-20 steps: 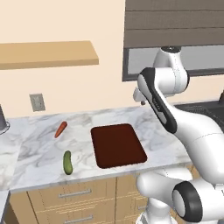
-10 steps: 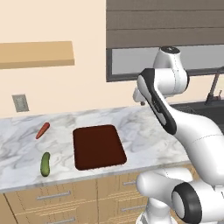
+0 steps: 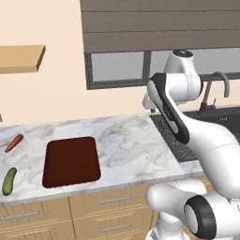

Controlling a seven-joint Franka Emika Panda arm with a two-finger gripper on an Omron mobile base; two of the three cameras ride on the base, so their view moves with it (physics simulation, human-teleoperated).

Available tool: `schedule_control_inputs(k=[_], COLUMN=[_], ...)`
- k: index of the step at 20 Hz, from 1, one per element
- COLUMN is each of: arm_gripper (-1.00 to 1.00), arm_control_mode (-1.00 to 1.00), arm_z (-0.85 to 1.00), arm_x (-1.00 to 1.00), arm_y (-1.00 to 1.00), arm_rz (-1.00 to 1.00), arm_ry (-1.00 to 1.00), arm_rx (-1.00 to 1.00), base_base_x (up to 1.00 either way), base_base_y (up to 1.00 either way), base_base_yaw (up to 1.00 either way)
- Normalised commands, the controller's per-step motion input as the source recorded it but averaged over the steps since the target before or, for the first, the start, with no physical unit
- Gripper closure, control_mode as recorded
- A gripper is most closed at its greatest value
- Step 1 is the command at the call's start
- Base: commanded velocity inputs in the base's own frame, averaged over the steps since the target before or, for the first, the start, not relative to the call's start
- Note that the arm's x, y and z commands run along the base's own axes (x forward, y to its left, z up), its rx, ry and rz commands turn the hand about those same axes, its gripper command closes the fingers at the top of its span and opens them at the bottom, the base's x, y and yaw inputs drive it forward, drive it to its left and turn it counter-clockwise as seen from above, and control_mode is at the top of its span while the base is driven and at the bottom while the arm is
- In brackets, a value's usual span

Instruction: Place the two vegetables and bowl onto the tray for setting up a vegetable dip station.

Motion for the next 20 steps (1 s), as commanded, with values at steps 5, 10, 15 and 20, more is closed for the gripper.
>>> schedule_control_inputs(k=[5,10,15,20], arm_gripper=[-1.0,-1.0,-1.0,-1.0], arm_control_mode=[1.0,1.0,1.0,1.0], arm_z=[0.0,0.0,0.0,0.0], arm_x=[0.0,0.0,0.0,0.0], arm_y=[0.0,0.0,0.0,0.0], arm_rz=[0.0,0.0,0.0,0.0], arm_ry=[0.0,0.0,0.0,0.0], arm_rx=[0.0,0.0,0.0,0.0], base_base_x=[-0.17,-0.17,-0.18,-0.19], base_base_y=[-0.63,-0.63,-0.63,-0.63], base_base_yaw=[0.0,0.0,0.0,0.0])
